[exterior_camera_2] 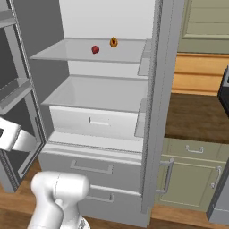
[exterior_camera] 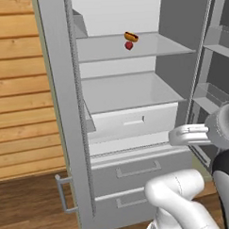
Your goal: Take the strawberry from the fridge and place it on top of the pancake, located on the dining counter.
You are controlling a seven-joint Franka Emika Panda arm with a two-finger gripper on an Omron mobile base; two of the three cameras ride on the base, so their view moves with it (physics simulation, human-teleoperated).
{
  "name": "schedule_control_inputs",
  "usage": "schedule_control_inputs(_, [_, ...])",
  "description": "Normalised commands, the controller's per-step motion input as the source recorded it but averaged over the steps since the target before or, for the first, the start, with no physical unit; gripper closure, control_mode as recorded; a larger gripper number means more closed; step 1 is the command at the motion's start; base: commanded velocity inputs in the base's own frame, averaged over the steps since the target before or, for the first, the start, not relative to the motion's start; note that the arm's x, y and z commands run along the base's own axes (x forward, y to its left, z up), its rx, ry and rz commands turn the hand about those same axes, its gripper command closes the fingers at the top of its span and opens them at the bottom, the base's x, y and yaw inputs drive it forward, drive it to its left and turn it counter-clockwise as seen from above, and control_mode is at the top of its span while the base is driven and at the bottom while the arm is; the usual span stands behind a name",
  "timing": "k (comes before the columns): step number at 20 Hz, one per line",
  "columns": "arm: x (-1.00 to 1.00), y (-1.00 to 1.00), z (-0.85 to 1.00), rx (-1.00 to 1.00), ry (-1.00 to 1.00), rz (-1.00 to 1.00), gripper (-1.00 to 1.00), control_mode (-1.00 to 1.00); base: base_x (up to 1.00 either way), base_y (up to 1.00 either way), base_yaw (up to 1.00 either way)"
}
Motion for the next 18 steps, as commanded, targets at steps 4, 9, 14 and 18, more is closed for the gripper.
schedule_control_inputs(4, [-0.01,0.0,0.61,0.0,-0.07,0.01,-1.0,-1.0,0.0,0.0,0.0])
schedule_control_inputs(9, [0.11,0.0,0.48,0.0,-0.17,0.07,-1.0,-1.0,0.0,0.0,0.0])
schedule_control_inputs(14, [-0.03,0.0,0.46,0.0,-0.21,0.0,-1.0,-1.0,0.0,0.0,0.0])
schedule_control_inputs(18, [-0.01,-0.03,0.09,0.0,-0.1,0.0,-1.0,-1.0,0.0,0.0,0.0])
